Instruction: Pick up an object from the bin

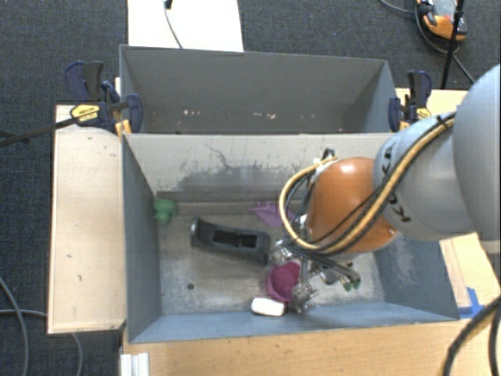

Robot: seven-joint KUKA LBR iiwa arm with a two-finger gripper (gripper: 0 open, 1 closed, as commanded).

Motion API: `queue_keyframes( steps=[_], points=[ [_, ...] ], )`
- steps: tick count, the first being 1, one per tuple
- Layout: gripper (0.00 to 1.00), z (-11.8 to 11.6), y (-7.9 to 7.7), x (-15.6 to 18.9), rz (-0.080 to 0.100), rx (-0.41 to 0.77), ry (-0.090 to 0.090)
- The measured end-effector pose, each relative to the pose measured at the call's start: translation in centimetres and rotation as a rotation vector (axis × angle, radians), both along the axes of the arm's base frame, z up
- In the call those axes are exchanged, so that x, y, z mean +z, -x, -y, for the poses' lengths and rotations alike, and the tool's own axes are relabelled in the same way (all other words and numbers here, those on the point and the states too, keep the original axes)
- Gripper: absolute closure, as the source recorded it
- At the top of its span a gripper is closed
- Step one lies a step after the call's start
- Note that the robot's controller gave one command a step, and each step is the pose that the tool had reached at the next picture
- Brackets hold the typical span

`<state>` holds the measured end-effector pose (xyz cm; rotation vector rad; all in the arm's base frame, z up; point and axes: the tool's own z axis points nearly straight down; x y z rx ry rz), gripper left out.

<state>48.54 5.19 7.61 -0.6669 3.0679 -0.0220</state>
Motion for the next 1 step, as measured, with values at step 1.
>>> queue_keyframes(
  steps=[1],
  points=[
    [1.00,-0.91,-0.90,14.17,-0.002,0.016,-0.014]
  ],
)
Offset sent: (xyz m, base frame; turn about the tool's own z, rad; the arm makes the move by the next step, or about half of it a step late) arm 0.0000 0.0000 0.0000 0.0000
